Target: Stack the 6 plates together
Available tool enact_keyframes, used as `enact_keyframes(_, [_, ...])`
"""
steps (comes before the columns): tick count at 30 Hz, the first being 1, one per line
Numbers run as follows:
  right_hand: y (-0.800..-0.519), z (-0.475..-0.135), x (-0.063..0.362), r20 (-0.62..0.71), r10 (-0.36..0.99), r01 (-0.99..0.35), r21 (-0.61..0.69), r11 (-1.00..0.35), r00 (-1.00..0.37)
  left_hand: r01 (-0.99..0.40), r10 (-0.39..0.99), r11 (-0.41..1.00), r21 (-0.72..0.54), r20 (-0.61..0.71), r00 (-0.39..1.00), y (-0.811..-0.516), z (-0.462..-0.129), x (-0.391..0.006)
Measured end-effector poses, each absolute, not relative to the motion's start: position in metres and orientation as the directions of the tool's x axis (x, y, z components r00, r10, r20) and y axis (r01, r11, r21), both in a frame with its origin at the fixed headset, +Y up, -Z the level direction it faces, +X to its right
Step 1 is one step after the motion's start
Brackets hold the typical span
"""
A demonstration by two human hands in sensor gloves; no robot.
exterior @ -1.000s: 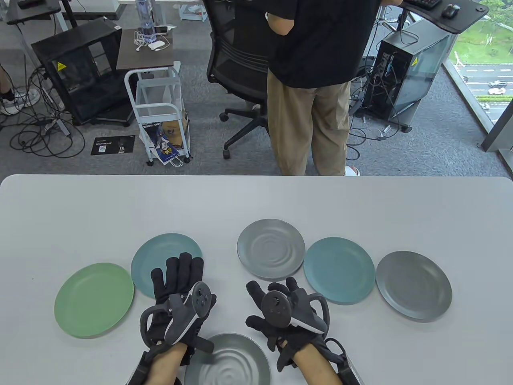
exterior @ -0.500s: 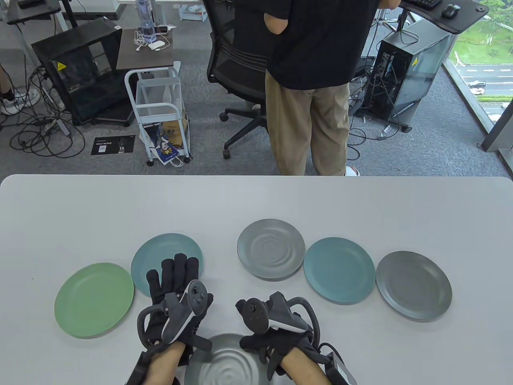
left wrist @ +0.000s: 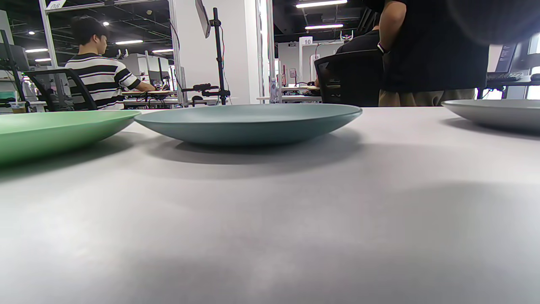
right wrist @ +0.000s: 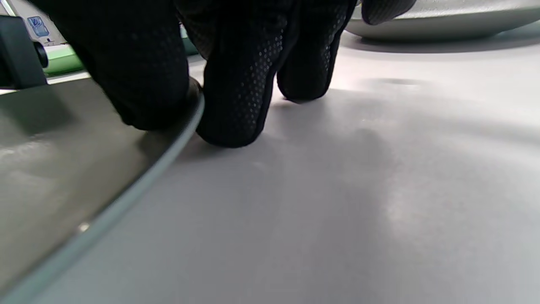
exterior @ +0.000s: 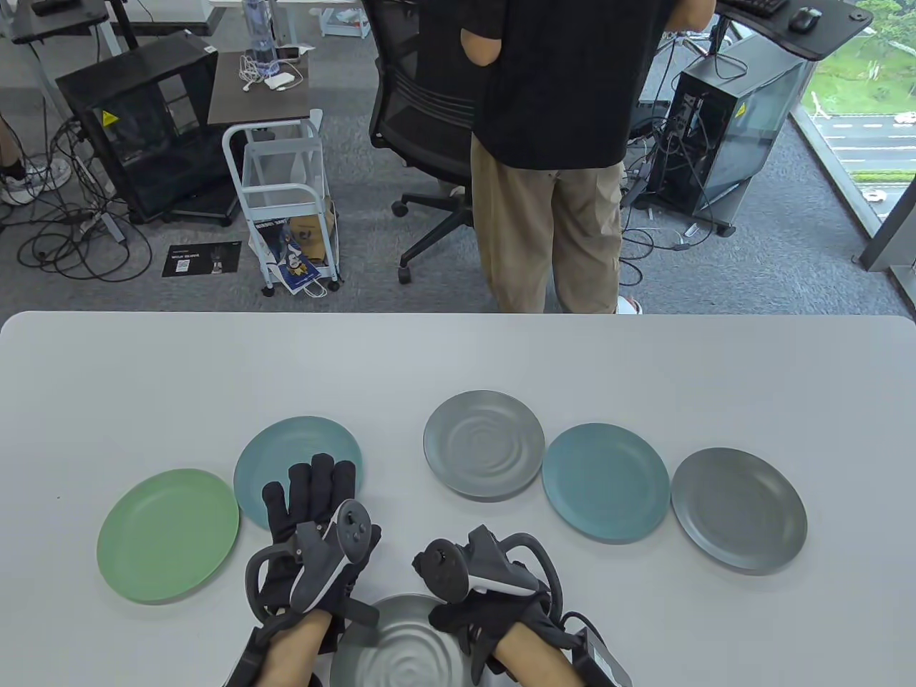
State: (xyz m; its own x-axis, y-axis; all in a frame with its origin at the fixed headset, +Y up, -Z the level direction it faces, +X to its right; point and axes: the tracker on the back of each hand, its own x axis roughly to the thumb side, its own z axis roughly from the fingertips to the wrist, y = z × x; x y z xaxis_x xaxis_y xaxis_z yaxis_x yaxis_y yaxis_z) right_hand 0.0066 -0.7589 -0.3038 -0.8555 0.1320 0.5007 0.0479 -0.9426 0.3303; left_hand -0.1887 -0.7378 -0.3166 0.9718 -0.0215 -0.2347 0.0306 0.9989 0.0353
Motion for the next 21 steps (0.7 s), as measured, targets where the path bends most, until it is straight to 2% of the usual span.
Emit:
enact_keyframes(9, [-0.7611,-0.3059,0.0104,0.495,0.225,-0.010,0.400,-0.917,-0.839,0.024,-0.019,1.000,0.019,-0.236,0.972,-0.7386,-0.3169,-0.1890])
enact_keyframes(16, [-0.7628,-0.3091,0.0162,0.452,0.357,-0.096,0.503,-0.859,-0.817,0.013,-0.012,1.000,0.003,-0.238,0.971,-0.7393,-0.3177,-0.1900])
enact_keyframes(21, [-0.7642,-0.3083,0.0156,0.445,0.380,-0.110,0.522,-0.846,-0.811,0.008,-0.008,1.000,-0.002,-0.239,0.971,-0.7396,-0.3178,-0.1905])
